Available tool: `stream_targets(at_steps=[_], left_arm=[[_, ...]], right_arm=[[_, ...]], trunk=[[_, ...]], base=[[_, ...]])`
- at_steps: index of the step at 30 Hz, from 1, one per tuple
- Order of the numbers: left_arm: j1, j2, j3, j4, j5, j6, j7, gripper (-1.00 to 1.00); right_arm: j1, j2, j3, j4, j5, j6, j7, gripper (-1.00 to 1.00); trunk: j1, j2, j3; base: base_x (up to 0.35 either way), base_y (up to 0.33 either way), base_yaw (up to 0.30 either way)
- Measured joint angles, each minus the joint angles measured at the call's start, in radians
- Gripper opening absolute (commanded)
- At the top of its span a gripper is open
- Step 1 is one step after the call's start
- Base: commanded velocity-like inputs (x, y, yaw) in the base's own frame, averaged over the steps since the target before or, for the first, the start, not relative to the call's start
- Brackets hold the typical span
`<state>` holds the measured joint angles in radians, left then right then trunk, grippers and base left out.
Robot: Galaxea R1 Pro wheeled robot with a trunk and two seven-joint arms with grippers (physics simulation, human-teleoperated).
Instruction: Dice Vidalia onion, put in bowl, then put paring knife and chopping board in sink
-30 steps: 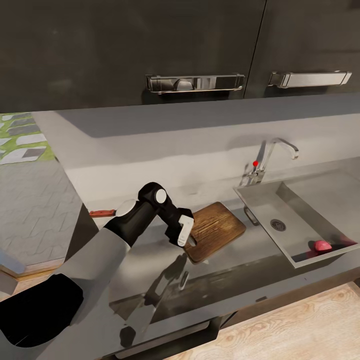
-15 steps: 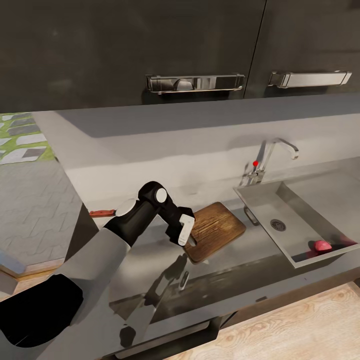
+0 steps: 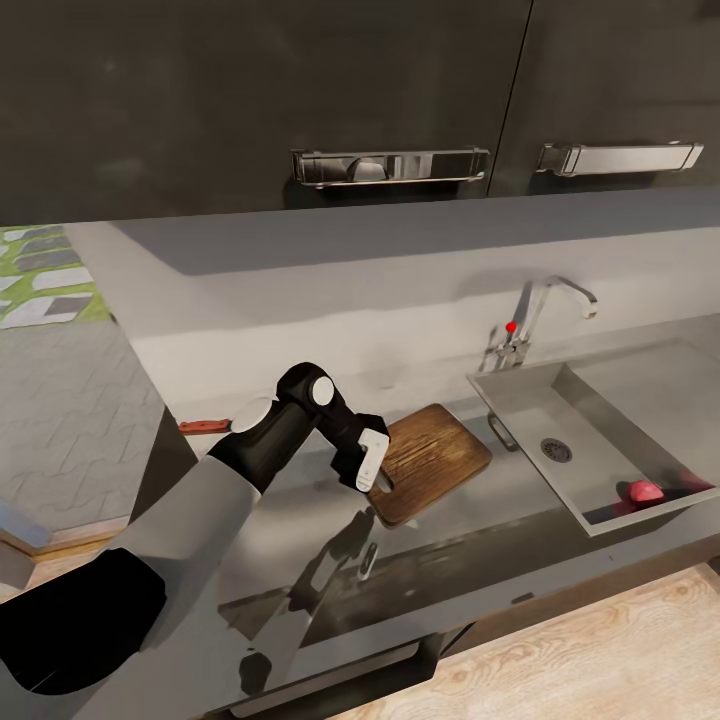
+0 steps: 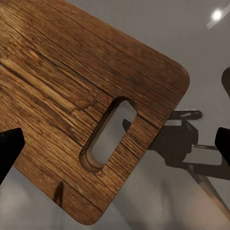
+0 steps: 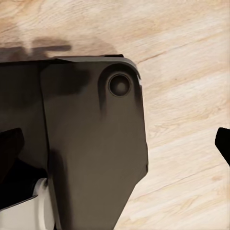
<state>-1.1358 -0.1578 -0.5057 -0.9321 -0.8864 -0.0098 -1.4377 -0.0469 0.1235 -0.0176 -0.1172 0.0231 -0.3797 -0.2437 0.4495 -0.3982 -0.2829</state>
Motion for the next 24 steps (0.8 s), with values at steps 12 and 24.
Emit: stream_targets(at_steps=[12,24], left_arm=[[0.000,0.000,0.000,-0.001,0.000,0.001,0.000,1.00],[0.000,-0.001,-0.002,0.000,0.001,0.000,0.000,1.00]], right_arm=[[0.000,-0.001,0.000,0.001,-0.001,0.002,0.000,1.00],[0.000,-0.001,0.001,0.001,-0.001,0.001,0.001,1.00]], trunk=[[0.000,0.000,0.000],[0.000,0.000,-0.016]], base=[[0.000,0.000,0.000],[0.000,0.000,0.000]])
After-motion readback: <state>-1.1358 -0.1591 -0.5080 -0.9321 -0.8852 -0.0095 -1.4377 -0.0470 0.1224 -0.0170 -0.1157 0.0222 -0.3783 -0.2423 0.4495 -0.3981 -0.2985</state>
